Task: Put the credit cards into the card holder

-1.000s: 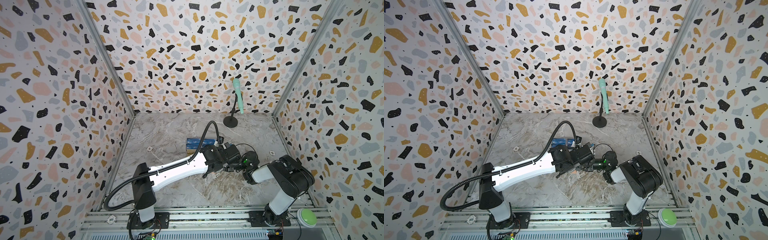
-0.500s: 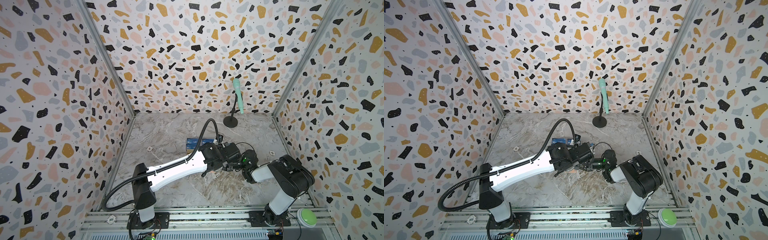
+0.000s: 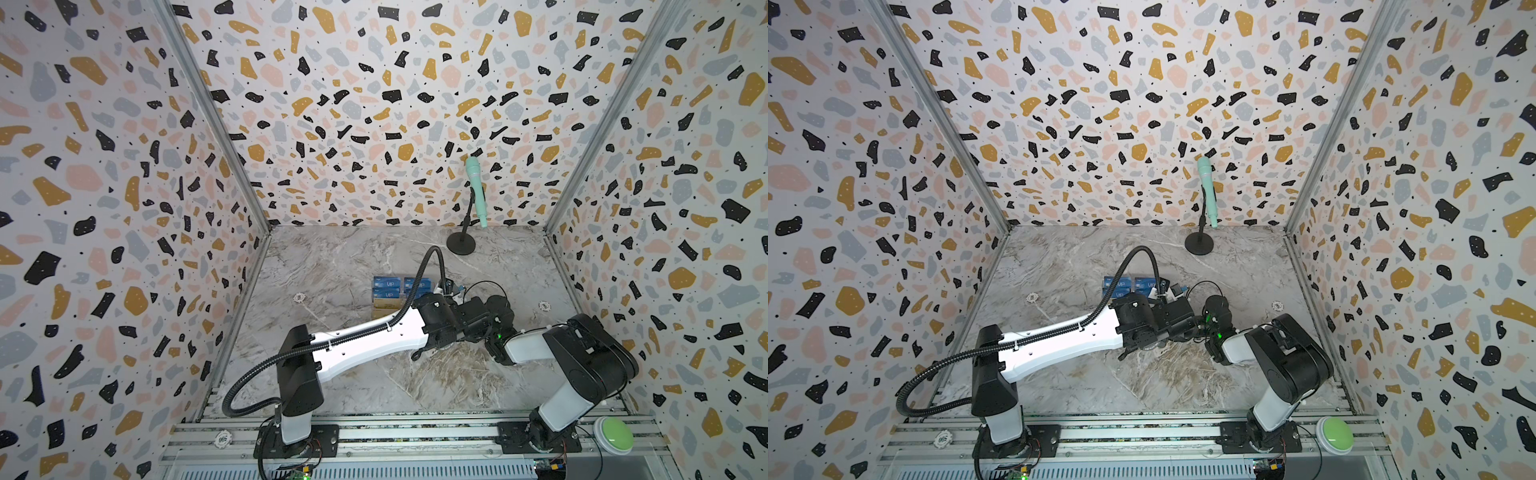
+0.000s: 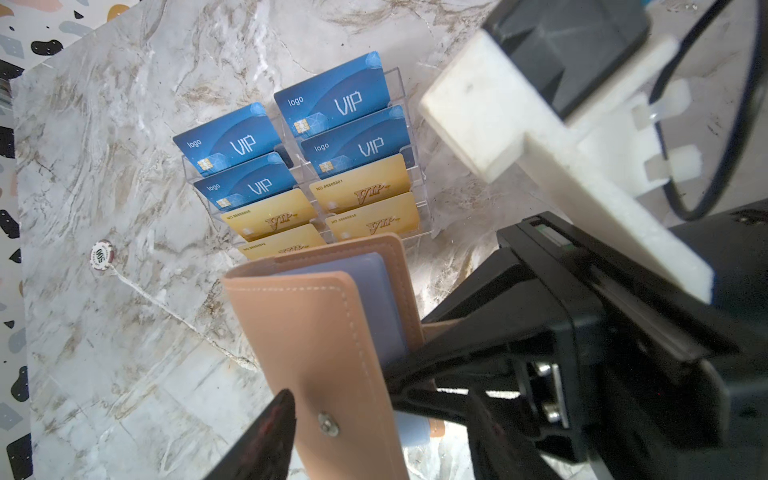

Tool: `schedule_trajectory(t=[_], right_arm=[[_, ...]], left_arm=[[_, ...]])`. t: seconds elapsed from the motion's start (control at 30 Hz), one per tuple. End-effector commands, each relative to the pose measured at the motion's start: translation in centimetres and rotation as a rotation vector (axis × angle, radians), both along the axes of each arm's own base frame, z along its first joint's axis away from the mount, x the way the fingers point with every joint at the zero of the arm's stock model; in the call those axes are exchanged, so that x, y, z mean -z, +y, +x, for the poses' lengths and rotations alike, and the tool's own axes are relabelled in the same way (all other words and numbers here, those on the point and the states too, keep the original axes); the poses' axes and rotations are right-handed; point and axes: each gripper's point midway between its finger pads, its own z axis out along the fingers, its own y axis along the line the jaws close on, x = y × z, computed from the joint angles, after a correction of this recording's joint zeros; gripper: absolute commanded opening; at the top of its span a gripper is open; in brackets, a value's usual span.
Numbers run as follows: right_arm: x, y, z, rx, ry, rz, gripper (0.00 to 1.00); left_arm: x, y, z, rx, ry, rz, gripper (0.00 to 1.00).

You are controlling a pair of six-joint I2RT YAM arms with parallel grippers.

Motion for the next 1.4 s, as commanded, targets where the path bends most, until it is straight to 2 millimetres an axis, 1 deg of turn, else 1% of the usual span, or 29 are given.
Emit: schedule_trajectory(t=[0.0, 0.13, 0.23, 0.3, 0.5, 0.57, 0.63, 0.7, 0.73, 0.83, 0.9, 1.07, 1.13, 1.23, 1.37], right_arm=[[-1.4, 0.0, 0.3, 0.003, -0.071, 0.025, 0.0], [-1.4, -0.3, 0.4, 0.008, -0.068, 0.027, 0.0], [-1.5, -0.4, 0.4, 0.012, -0.071, 0.028, 0.0], [-1.5, -0.5, 0.5, 0.017, -0.07, 0.029, 0.0], [-1.3, -0.6, 0.4, 0.018, -0.068, 0.026, 0.0], [-1.5, -0.6, 0.4, 0.018, -0.069, 0.027, 0.0], [-1.6, -0.6, 0.4, 0.017, -0.075, 0.028, 0.0], [-1.7, -0.6, 0.4, 0.017, -0.079, 0.024, 0.0], [-1.7, -0.6, 0.4, 0.018, -0.08, 0.02, 0.0], [-1.6, -0.7, 0.4, 0.023, -0.083, 0.01, 0.0], [-1.6, -0.7, 0.4, 0.026, -0.085, 0.003, 0.0], [-1.7, -0.8, 0.4, 0.029, -0.085, -0.001, 0.0], [-1.6, -0.7, 0.4, 0.029, -0.082, -0.003, 0.0], [-1.5, -0.7, 0.4, 0.026, -0.08, -0.006, 0.0], [-1.2, -0.9, 0.6, 0.032, -0.07, -0.021, 0.0]], left_arm=[[-0.3, 1.6, 0.3, -0.051, -0.043, 0.055, 0.63], [-0.9, 2.5, 0.6, -0.059, -0.068, 0.1, 0.58], [-0.8, 3.0, 0.5, -0.054, -0.067, 0.128, 0.54], [-1.1, 3.3, 0.5, -0.058, -0.073, 0.138, 0.51], [-2.3, 3.3, 0.1, -0.047, -0.064, 0.072, 0.4], [-2.3, 3.6, 0.0, -0.046, -0.052, 0.055, 0.36], [-1.8, 3.9, 0.0, -0.033, -0.031, 0.036, 0.3], [-1.3, 4.3, 0.0, -0.036, -0.002, -0.013, 0.23], [-1.1, 4.4, -0.1, -0.035, 0.011, -0.039, 0.22], [-1.2, 4.9, 0.1, -0.041, 0.035, -0.129, 0.15], [-1.5, 5.1, 0.4, -0.039, 0.043, -0.188, 0.13], [-1.6, 4.6, 0.3, -0.002, 0.088, -0.356, 0.03], [-1.6, 4.5, 0.3, 0.011, 0.098, -0.393, 0.0], [-1.4, 4.6, 0.1, 0.028, 0.121, -0.436, 0.0], [-1.3, 3.7, -0.2, 0.077, 0.159, -0.579, 0.0]])
